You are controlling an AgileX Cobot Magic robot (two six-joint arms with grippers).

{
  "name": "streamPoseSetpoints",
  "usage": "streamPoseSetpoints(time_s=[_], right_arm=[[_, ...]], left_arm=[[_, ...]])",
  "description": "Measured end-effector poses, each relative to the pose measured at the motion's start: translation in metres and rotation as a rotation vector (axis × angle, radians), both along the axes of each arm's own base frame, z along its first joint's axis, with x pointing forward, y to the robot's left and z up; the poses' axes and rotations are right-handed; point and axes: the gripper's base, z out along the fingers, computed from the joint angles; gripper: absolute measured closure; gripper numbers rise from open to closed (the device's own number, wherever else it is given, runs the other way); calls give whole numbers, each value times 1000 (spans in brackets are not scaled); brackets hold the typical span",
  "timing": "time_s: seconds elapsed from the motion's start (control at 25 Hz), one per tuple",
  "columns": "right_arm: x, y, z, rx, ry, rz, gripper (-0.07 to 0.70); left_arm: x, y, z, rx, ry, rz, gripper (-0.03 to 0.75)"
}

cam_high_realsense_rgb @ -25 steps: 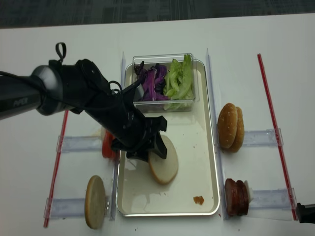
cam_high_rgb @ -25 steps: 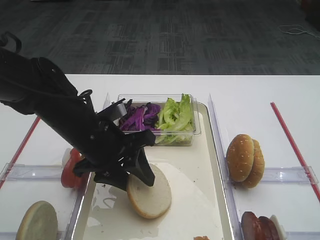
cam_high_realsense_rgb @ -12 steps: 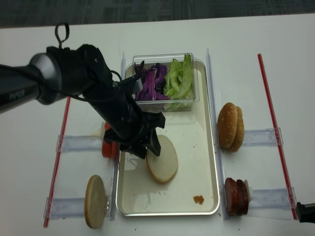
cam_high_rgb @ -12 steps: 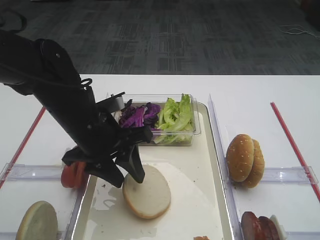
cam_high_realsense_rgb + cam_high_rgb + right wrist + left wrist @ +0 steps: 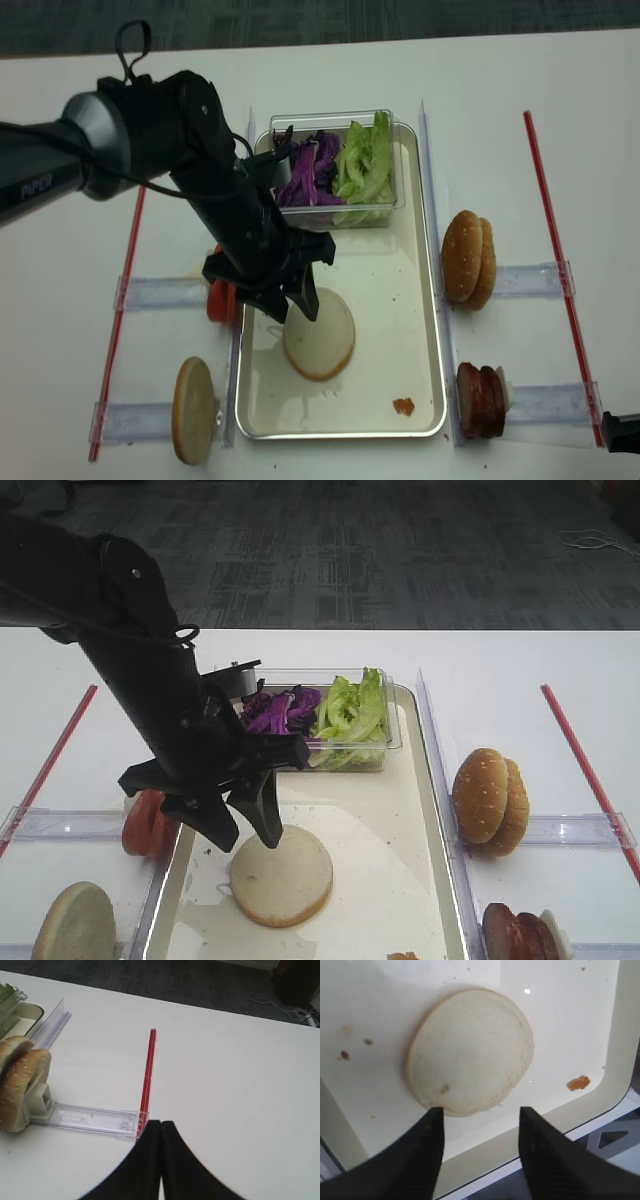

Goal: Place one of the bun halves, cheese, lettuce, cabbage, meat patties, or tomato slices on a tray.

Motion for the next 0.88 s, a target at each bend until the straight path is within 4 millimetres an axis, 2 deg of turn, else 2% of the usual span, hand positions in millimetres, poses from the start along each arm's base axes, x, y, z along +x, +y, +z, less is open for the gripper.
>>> streamPoseSetpoints(time_s=[0.2, 0.48, 0.68, 0.88], right_arm=[[0, 0, 0, 0, 0, 0, 498], [0, 0, 0, -2, 0, 1, 498], [0, 0, 0, -2, 0, 1, 498], [0, 0, 0, -2, 0, 1, 498]], left_arm=[[-1, -10, 13, 117, -27, -35, 391], [7, -20, 43, 280, -126, -31, 391], [17, -24, 65, 284, -219, 3, 375], [15, -23, 75, 271, -240, 8, 342]])
